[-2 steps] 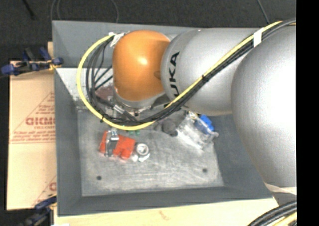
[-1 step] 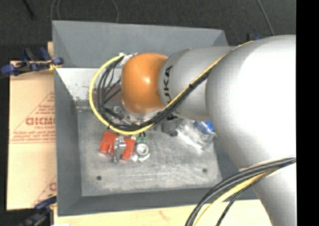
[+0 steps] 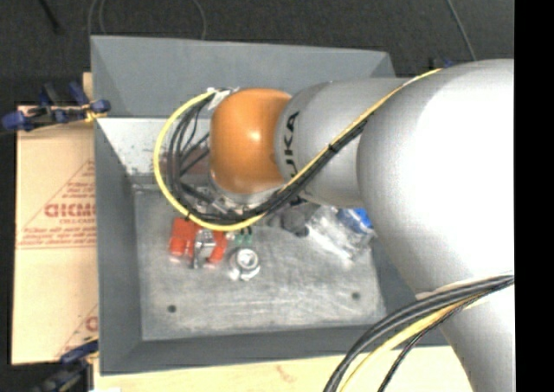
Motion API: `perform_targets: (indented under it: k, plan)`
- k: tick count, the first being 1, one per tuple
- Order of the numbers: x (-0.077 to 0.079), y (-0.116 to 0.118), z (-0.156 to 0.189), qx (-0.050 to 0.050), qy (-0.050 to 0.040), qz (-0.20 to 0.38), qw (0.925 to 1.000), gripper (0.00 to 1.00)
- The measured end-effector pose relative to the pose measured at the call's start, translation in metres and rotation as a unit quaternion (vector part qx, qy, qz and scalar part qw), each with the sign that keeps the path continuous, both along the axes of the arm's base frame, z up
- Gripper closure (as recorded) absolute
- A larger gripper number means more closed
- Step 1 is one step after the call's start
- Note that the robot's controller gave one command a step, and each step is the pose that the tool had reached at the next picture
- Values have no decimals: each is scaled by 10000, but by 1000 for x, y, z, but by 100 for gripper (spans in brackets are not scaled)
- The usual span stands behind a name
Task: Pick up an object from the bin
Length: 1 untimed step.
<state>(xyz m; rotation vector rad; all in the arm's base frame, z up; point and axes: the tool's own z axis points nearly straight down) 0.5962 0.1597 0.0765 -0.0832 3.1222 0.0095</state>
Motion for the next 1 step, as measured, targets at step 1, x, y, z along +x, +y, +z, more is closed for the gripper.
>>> perform_targets:
  k: [1]
  plan:
    - [24,-9,174,-39,17,860,9963,100]
